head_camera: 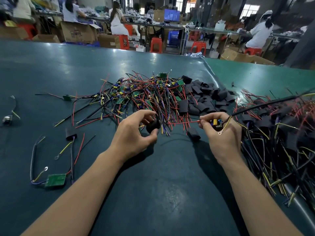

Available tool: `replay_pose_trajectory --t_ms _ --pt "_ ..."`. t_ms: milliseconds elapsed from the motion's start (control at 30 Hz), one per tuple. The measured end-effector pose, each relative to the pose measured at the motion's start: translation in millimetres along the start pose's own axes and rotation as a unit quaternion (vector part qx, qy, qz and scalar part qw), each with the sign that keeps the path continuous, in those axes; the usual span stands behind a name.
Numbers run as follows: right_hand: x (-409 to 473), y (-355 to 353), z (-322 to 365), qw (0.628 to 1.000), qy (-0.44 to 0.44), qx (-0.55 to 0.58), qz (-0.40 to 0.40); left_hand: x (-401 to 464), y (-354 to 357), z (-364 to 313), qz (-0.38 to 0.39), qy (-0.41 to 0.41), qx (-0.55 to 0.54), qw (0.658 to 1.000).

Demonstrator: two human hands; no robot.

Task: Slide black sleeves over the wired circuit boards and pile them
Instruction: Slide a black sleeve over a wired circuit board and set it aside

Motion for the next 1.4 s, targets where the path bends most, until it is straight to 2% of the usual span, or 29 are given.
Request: replay_pose_trajectory --t_ms 300,600,967,1400 --pt "-4 3 10 0.998 -0.053 -0.037 -0.02 1 2 -1 0.014 0.012 0.0 1.0" --pt "-11 8 17 0.97 -0.194 -0.135 -0.056 1 3 -3 0.035 0.025 0.007 0.999" --pt "-7 4 13 0.987 -0.141 -0.07 -0.04 2 5 0 0.039 0.011 -0.008 0.999" --pt "-7 2 11 0.994 -0.096 -0.057 -0.015 1 3 -8 0.071 0.07 -0.029 0.995"
Point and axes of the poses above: each hand's wrist, its own x-axis towards the middle knuckle, its own y-axis out of the palm, z = x × y, the point moved 2 cm from there along x, towards the middle knuckle, and after that the axes turned 14 degrees about z, right-handed, at the moved point
